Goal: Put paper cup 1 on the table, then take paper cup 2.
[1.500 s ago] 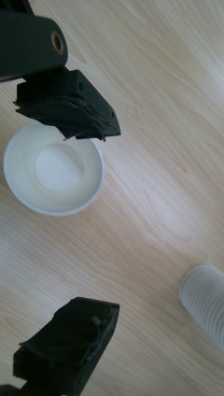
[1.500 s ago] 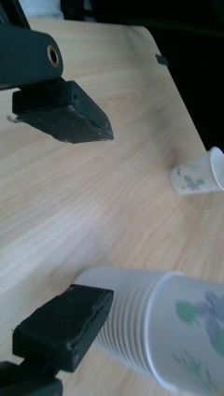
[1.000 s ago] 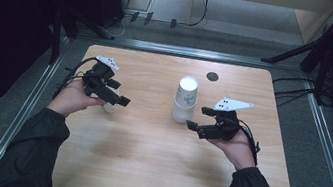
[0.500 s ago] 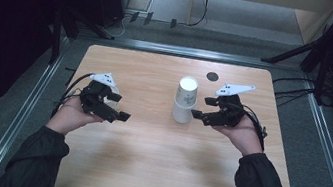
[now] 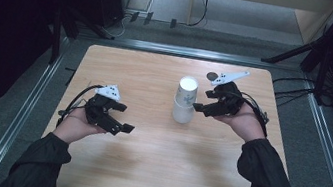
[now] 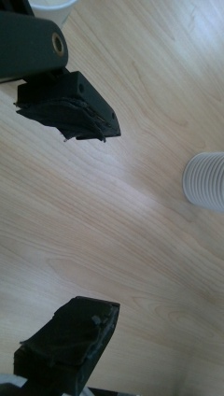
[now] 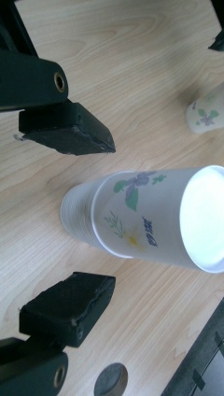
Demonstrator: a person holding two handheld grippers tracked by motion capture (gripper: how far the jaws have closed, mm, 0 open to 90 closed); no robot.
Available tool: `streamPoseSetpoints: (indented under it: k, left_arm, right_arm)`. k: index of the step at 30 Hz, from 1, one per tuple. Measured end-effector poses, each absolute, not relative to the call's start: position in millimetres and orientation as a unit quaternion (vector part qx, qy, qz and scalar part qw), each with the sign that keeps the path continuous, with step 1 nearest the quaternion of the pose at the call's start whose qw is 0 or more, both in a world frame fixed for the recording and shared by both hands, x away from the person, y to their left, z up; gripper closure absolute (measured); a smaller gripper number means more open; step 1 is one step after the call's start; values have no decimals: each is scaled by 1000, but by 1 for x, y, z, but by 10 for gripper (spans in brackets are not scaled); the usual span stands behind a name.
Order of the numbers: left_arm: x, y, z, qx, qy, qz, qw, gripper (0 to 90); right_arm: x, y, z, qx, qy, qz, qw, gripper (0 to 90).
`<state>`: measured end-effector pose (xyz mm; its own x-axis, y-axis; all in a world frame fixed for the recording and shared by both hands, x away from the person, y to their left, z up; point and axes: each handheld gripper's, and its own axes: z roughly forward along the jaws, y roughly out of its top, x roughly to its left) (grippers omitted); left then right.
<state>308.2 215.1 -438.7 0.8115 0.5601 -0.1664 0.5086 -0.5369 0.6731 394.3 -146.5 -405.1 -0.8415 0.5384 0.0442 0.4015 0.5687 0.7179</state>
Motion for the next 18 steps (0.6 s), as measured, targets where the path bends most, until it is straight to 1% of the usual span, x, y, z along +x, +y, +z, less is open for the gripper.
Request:
streamPoseSetpoints:
  k: [4, 8, 10, 18]
  left_arm:
    - [304, 216, -444, 872, 310, 27, 379, 138]
    - [302, 213, -447, 876, 304, 31, 372, 138]
    - [301, 211, -448, 878, 304, 30, 369, 138]
    - [299, 209, -450, 879, 294, 20, 374, 138]
  right_arm:
    - [398, -145, -400, 259, 884, 379, 93, 301]
    - [404, -144, -397, 247, 888, 375, 95, 296]
    - [412, -144, -393, 239, 895, 367, 84, 296]
    - [433, -139, -387, 195, 906, 369, 66, 271]
